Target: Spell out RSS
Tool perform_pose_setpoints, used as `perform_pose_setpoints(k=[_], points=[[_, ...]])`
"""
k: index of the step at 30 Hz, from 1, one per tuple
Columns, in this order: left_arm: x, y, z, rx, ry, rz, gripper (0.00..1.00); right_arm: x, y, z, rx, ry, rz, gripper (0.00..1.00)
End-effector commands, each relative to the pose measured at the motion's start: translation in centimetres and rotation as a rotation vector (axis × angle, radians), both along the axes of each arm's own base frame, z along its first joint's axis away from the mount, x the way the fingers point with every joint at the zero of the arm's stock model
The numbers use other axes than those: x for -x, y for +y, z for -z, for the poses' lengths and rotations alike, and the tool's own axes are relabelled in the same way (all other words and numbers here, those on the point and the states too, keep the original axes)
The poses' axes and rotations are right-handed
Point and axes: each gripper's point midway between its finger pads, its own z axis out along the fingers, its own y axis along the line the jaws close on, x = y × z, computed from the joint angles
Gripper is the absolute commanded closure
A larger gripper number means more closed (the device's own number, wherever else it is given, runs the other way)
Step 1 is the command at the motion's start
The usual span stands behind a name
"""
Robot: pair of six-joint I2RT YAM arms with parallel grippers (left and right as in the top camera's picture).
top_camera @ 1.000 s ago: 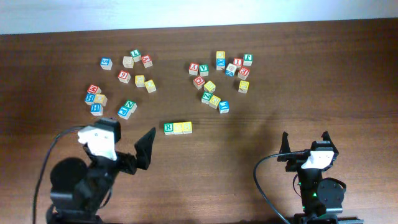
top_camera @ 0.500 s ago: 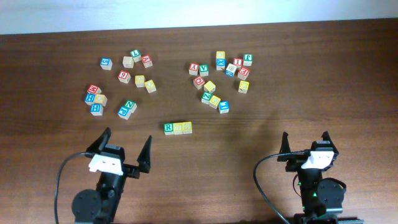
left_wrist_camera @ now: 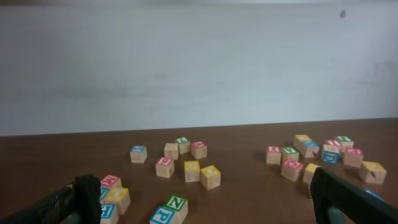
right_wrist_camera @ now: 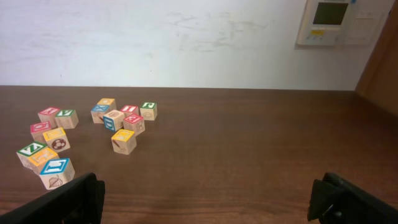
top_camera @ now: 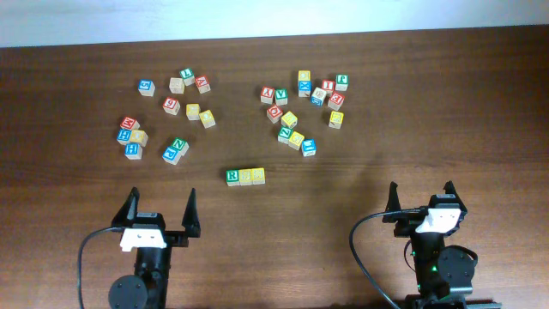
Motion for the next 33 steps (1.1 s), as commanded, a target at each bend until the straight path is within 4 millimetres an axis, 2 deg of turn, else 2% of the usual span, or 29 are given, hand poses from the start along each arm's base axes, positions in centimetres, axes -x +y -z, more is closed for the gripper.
perform_pose_setpoints(k=[1, 7, 11, 24, 33], points=[[-0.4, 1.0, 2.0, 0.019, 0.030, -0.046, 0.01, 0.0, -0.1, 0.2, -0.011, 0.002, 0.006, 0.02], [-0.4, 1.4, 2.8, 0.015, 0.058, -0.060, 0.01, 0.0, -0.1, 0.2, -0.011, 0.002, 0.006, 0.02], [-0.3, 1.4, 5.3, 0.011, 0.160, -0.049, 0.01, 0.0, -0.1, 0.2, -0.011, 0.002, 0.007, 0.02], [-0.3, 1.1, 5.3, -0.048, 0.156, -0.031, 0.01, 0.0, -0.1, 0.2, -0.011, 0.002, 0.006, 0.02], [-0.3, 1.8, 5.4, 0.040, 0.164, -0.072, 0.01, 0.0, -0.1, 0.2, -0.011, 0.002, 0.006, 0.02]])
